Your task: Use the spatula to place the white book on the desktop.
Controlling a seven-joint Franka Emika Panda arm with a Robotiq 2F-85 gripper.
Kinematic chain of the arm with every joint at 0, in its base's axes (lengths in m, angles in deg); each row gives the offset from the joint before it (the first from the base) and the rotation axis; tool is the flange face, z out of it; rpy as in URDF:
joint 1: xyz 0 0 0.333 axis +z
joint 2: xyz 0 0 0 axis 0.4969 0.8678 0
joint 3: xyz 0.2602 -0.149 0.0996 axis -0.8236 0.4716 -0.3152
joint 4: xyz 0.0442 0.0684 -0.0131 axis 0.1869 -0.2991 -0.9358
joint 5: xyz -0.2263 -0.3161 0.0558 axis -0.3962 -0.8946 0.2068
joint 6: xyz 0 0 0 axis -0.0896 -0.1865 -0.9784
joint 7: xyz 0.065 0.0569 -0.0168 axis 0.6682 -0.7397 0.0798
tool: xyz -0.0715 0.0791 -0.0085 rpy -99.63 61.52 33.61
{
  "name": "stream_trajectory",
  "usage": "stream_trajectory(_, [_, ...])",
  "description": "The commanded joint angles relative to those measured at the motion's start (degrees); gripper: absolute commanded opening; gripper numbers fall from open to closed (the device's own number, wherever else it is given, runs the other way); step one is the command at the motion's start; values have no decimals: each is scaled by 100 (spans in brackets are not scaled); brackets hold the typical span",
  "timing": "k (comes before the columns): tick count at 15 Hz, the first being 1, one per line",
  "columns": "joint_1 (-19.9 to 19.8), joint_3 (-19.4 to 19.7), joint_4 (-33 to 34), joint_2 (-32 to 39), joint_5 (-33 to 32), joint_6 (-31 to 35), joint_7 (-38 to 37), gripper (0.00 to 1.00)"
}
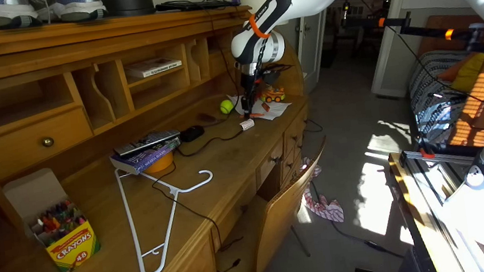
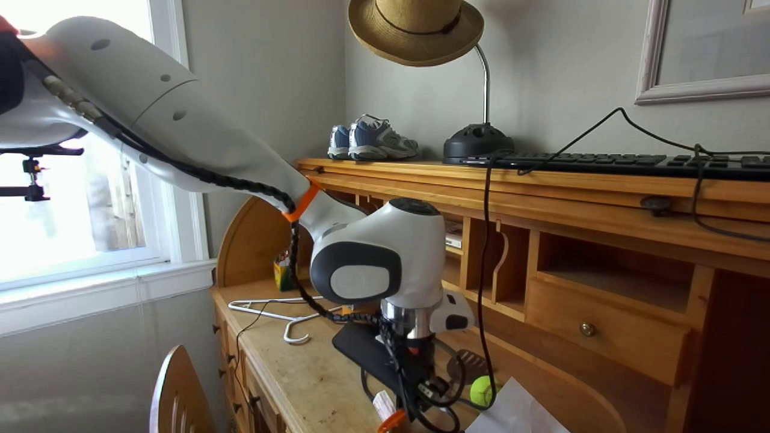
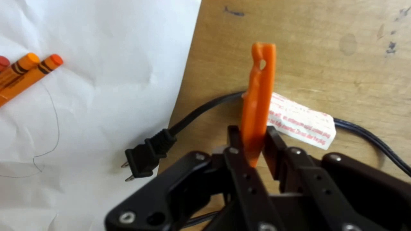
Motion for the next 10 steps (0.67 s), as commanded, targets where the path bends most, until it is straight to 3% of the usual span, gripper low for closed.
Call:
stream_trajectory(1, [67,27,29,185,-31,337,-127,6])
stream_trajectory(8, [79,41,-56,154,-80,555,-144,6])
stream_trajectory(9, [97,63,-77,111,-79,559,-210,37])
stream_trajectory(10, [104,66,-54,106,-82,543,-239,48])
